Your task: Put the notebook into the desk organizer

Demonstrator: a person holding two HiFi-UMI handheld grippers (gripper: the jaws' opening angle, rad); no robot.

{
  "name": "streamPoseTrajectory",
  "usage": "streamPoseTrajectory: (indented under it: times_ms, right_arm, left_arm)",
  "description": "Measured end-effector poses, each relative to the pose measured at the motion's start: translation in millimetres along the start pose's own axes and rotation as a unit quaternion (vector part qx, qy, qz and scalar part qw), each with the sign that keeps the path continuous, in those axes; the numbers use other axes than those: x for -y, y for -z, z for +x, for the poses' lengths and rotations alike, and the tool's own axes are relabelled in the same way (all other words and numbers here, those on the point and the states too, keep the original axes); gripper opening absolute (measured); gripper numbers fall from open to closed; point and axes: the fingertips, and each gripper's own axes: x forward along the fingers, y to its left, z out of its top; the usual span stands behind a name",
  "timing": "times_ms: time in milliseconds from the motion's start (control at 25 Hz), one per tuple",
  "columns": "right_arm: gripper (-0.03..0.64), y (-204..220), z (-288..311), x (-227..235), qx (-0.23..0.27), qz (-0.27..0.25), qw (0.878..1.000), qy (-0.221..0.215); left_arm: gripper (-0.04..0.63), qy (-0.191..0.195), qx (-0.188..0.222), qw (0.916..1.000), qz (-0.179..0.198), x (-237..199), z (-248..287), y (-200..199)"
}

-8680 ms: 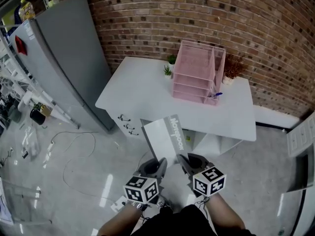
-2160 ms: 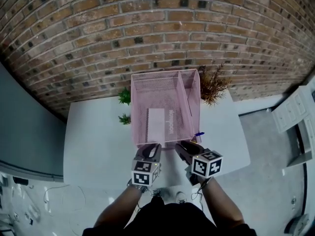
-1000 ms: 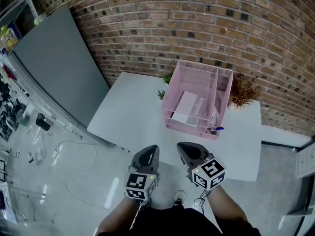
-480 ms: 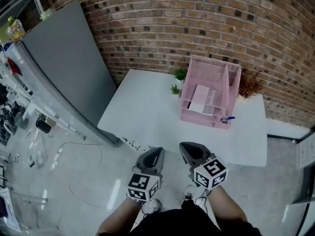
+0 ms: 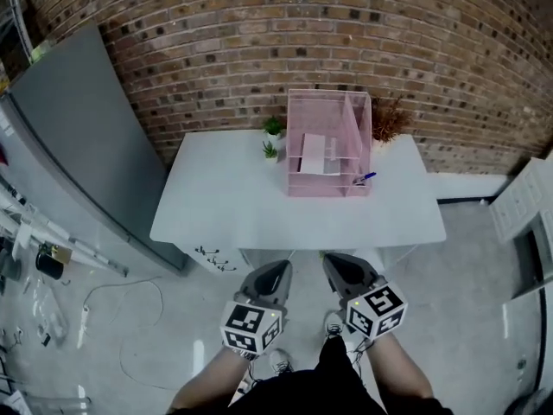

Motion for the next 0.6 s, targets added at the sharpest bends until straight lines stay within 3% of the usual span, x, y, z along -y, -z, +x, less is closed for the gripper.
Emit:
streamPoseTrajectory:
  times_ms: [240,600]
  right_arm:
    - [0.003,6.7,-38.8,-4.6,0.006,0.011,0.998,0.055]
    - [0.003,2.9,-52.6,-6.7,0.007,0.007,0.998,0.063]
  left_arm:
    - [0.006,0.046,-0.008,0.9989,0.003,29.0,-11.9,7.4]
    - [0.006,0.049,-0.001,0.9988,-0.003,35.7,-16.0,2.4]
